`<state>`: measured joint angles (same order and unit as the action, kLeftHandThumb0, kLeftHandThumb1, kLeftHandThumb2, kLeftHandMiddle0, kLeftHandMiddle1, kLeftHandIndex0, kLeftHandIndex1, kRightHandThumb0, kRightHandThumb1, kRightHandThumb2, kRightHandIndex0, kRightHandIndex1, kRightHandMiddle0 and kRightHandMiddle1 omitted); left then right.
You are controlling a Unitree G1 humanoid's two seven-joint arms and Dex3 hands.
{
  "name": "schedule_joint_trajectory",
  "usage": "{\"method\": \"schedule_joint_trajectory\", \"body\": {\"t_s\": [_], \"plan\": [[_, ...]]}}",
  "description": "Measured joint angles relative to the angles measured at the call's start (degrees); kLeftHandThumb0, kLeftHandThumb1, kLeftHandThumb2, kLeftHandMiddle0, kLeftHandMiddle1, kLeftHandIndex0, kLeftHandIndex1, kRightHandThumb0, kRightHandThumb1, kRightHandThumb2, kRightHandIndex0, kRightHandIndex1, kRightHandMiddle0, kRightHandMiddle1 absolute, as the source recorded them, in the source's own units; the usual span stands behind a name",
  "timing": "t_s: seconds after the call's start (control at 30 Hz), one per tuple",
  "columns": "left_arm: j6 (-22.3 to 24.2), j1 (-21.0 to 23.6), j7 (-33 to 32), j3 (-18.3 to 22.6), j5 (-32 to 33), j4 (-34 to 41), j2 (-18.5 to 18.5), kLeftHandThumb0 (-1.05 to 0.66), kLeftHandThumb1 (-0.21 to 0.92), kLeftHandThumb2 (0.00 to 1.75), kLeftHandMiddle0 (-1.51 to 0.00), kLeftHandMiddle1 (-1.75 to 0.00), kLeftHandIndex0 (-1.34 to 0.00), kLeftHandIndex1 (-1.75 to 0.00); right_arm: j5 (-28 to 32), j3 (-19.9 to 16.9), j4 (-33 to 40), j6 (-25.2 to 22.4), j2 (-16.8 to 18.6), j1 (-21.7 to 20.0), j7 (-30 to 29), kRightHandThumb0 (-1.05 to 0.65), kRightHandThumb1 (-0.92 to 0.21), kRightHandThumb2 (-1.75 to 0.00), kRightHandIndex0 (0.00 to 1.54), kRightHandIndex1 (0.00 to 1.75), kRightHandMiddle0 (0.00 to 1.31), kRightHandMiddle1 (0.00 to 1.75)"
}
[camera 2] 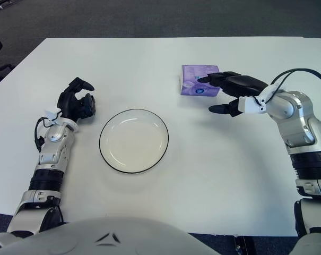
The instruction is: Put the tissue paper into the plate.
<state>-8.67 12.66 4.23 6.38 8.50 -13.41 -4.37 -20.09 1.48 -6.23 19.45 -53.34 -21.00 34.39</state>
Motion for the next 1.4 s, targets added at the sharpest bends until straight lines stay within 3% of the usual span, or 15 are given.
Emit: {"method": "schedule_joint_trajectory", "body": {"t_s": [0.67, 0.93, 1.4], "plan": [[0.0, 0.0, 0.0, 0.0, 0.0, 0.0, 0.0, -0.47, 0.35, 1.27, -1.3, -1.75, -0.58, -1.75, -7.2, 1.6, -9.1, 2.7, 2.2, -5.6, -12.2, -0.72, -0.91, -0.49, 0.14, 0.21, 0.0, 0.55], [0.0, 0.0, 0.0, -0.1, 0.0, 0.0, 0.0, -0.47, 0.35, 1.27, -1.31, -1.75, -0.59, -1.75, -11.3, 4.4, -12.7, 2.9, 4.1, -8.8, -16.3, -0.81, -0.92, -0.47, 0.12, 0.23, 0.0, 0.64], [-0.2, 0.0, -0.1, -0.2, -0.2, 0.2, 0.0, -0.47, 0.34, 1.28, -1.31, -1.75, -0.59, -1.75, -17.1, 10.0, -18.7, 4.1, 6.3, -15.4, -18.5, -0.9, -0.92, -0.53, 0.04, 0.21, 0.0, 0.62]]}}
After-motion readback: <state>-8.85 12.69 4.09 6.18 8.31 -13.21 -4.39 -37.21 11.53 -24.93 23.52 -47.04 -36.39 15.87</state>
